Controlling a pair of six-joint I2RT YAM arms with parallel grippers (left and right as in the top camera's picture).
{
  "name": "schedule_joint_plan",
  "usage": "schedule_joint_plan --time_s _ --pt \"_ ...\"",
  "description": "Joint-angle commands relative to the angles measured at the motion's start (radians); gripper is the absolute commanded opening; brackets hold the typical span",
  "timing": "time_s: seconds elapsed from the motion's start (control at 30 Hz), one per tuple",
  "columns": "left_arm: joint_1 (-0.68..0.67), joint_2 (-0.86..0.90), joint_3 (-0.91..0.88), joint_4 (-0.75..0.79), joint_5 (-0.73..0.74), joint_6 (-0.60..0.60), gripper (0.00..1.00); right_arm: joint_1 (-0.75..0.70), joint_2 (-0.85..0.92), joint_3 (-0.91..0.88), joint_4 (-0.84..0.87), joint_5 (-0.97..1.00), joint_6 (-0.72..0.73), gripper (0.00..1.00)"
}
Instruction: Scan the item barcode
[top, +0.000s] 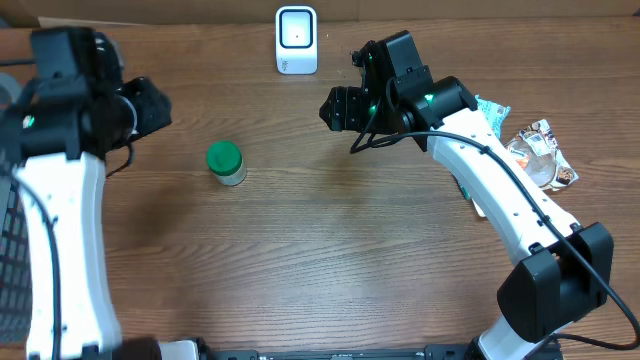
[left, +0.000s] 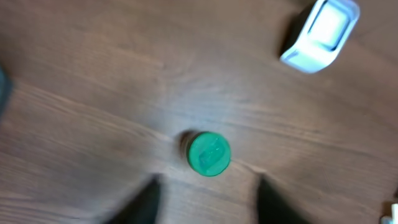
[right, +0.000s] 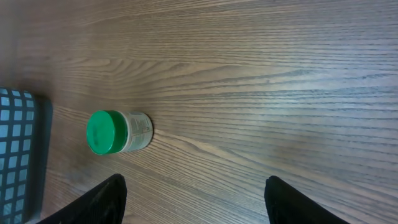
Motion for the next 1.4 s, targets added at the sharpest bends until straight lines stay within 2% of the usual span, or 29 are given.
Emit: schedule_joint_plan --time_s 0.0,0.67,0.97,1.17,1.37 --pt "-0.018 0.074 -0.014 -0.005 0.029 0.008 0.04 -0.002 0.011 0.011 0.001 0.006 0.002 0.72" --pt "-0.087 0.319 -0.014 0.035 0.023 0.053 0.04 -0.002 0.011 0.011 -0.020 0.010 -0.008 0.76" --pt "-0.099 0.404 -0.014 0.072 0.019 0.147 0.04 -0.002 0.011 0.011 -0.021 0.010 -0.008 0.76" --pt "-0.079 0.432 -0.014 0.074 -0.082 0.214 0.04 -0.002 0.011 0.011 -0.029 0.010 -0.008 0.76" --pt "-0.076 0.488 -0.016 0.072 -0.083 0.222 0.04 -0.002 0.011 0.011 -0.029 0.011 -0.009 0.76"
